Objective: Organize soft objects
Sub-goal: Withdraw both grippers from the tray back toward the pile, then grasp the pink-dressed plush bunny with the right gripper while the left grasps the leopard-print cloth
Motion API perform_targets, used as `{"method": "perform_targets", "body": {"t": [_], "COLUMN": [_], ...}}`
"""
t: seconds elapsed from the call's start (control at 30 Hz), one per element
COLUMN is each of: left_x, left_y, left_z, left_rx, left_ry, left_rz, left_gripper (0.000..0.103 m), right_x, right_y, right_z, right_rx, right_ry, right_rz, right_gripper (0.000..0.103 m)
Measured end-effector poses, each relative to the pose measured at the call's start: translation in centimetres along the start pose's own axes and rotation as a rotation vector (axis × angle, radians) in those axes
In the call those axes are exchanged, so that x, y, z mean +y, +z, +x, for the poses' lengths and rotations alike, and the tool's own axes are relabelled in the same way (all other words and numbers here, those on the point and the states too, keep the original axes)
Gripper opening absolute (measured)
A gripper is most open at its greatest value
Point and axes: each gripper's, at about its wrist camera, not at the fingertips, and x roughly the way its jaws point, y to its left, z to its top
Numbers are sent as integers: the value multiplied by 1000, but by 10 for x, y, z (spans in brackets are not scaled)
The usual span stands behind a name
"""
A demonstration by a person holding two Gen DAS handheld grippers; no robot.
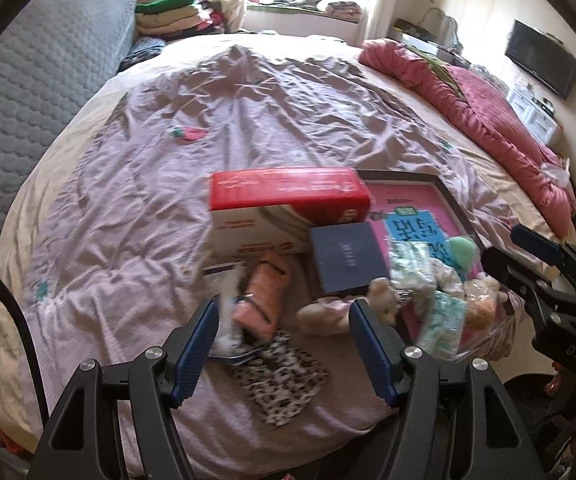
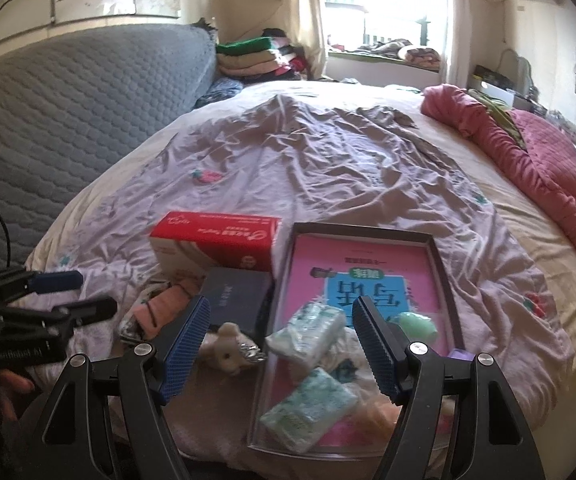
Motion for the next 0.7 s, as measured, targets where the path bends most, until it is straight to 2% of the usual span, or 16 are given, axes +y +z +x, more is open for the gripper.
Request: {"method": "perform_targets", "body": {"t": [0.3,0.7], "left_x": [38,59], "left_y": [-11,-47], "left_z": [-2,19], "left_rx": [11,99], "left_ry": [26,35], "left_rz": [-56,-74], "left_gripper": [67,67], "right_x": [17,47], "right_y": [-3,-25], "right_z": [9,40], "right_rx": [19,83], "right_ry": [27,84], "right_rz": [-44,-175], "right_gripper": [75,75]}}
